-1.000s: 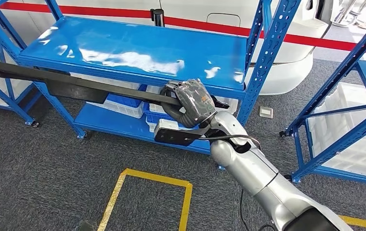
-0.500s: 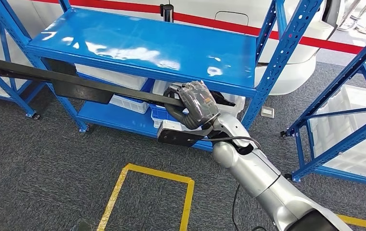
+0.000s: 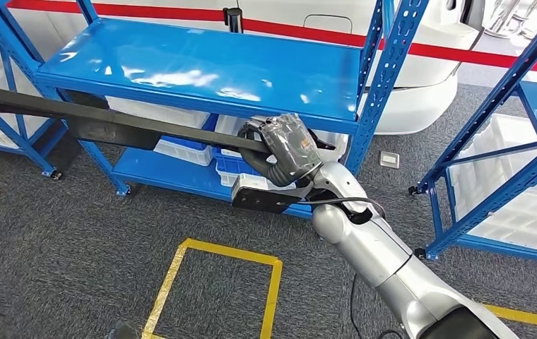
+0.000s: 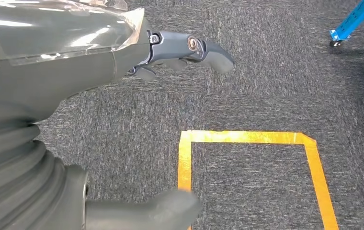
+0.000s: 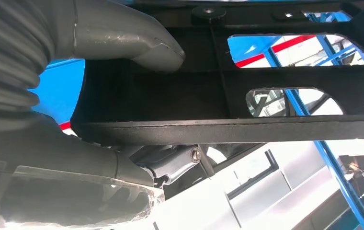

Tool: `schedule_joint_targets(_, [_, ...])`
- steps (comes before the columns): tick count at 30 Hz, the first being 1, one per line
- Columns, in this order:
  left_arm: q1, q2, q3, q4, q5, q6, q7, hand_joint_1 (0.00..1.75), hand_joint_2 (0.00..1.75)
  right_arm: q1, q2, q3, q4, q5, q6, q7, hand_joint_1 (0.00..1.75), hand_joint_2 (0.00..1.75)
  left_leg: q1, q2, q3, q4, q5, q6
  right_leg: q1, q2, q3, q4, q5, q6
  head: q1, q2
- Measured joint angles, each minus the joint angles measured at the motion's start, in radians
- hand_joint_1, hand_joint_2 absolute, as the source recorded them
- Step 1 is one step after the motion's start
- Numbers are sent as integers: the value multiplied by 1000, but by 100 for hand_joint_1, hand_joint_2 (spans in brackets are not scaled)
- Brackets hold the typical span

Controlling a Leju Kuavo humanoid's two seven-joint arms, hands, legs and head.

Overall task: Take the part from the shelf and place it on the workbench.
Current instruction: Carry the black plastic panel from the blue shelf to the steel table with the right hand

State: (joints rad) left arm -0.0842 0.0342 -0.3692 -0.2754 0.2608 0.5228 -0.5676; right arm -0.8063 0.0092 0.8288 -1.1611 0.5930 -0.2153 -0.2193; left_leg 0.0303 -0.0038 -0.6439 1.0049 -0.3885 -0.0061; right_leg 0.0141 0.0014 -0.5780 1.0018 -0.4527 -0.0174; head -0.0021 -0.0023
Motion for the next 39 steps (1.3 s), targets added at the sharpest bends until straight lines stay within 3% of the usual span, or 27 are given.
schedule_joint_targets(4, [0,0,-3,0,0,1,-1,0,175,0,-1,0,-2,0,-1,0,166,175,3,0,-1,-1,2,-2,1,0,0,-1,2,0,0,0])
schedule_joint_targets(8, [0,2,-6,0,-1,3,-2,0,175,-1,-3,-1,-12,2,-3,-1,166,175,8,1,22,-47,24,21,2,-1,2,-9,2,16,0,0])
schedule_joint_targets(9, [-1,1,-6,0,-1,3,-3,0,175,-2,-4,-2,-15,2,-4,-2,166,175,13,3,32,-67,34,24,2,0,-11,17,-15,17,1,0])
schedule_joint_targets(11, [-3,1,-6,0,-1,3,-3,0,175,-2,-8,-2,-16,1,-7,-4,166,175,20,5,37,-86,46,25,-8,1,-65,133,-72,18,3,0])
schedule_joint_targets(13, [-3,2,-7,0,-1,3,-4,0,175,4,-14,-1,-16,1,-8,-6,166,175,27,5,31,-86,50,18,-24,1,-109,234,-110,32,3,0])
schedule_joint_targets(14, [-3,1,-7,0,-1,3,-4,0,175,8,-16,-1,-16,2,-8,-6,166,175,31,5,27,-85,52,12,-34,1,-107,234,-108,45,3,0])
schedule_joint_targets(15, [-3,1,-7,0,-1,3,-4,0,175,10,-18,-1,-16,2,-8,-6,166,175,38,5,22,-82,53,3,-44,0,-84,193,-91,61,3,0])
schedule_joint_targets(17, [-3,2,-8,0,-1,4,-4,0,175,11,-20,0,-17,2,-8,-7,166,175,49,5,10,-68,53,-19,-57,-1,-7,53,-44,89,4,0])
schedule_joint_targets(18, [-3,3,-8,0,-1,4,-4,0,175,10,-20,-1,-18,2,-8,-7,166,175,52,5,6,-61,51,-31,-57,0,21,2,-29,93,6,0])
schedule_joint_targets(19, [-3,4,-9,0,-1,4,-4,0,175,10,-20,-1,-19,2,-8,-8,166,175,53,5,1,-55,48,-40,-59,1,35,-23,-21,89,7,0])
schedule_joint_targets(20, [-3,4,-9,0,-1,5,-4,0,175,10,-19,-1,-21,2,-8,-8,166,175,53,6,-1,-53,47,-42,-57,3,33,-22,-20,81,5,0])
schedule_joint_targets(23, [-2,3,-10,0,-2,5,-5,0,175,10,-18,0,-22,3,-9,-9,166,175,58,7,0,-62,58,-35,-57,5,28,-20,-13,65,-1,0])
schedule_joint_targets(26, [-2,3,-10,0,-2,5,-5,0,175,10,-19,0,-23,5,-9,-9,166,175,61,6,1,-75,70,-53,-50,5,22,-19,-9,57,-2,0])
schedule_joint_targets(31, [-2,3,-10,0,-2,5,-5,0,175,11,-18,0,-23,2,-9,-10,166,175,60,6,-1,-78,72,-73,-43,5,17,-19,-8,56,-2,0])
schedule_joint_targets(39, [-2,3,-10,0,2,6,-9,0,175,11,-18,1,-25,4,-10,-15,166,175,47,2,-14,-67,71,-70,-42,3,18,-27,-4,62,-1,0])
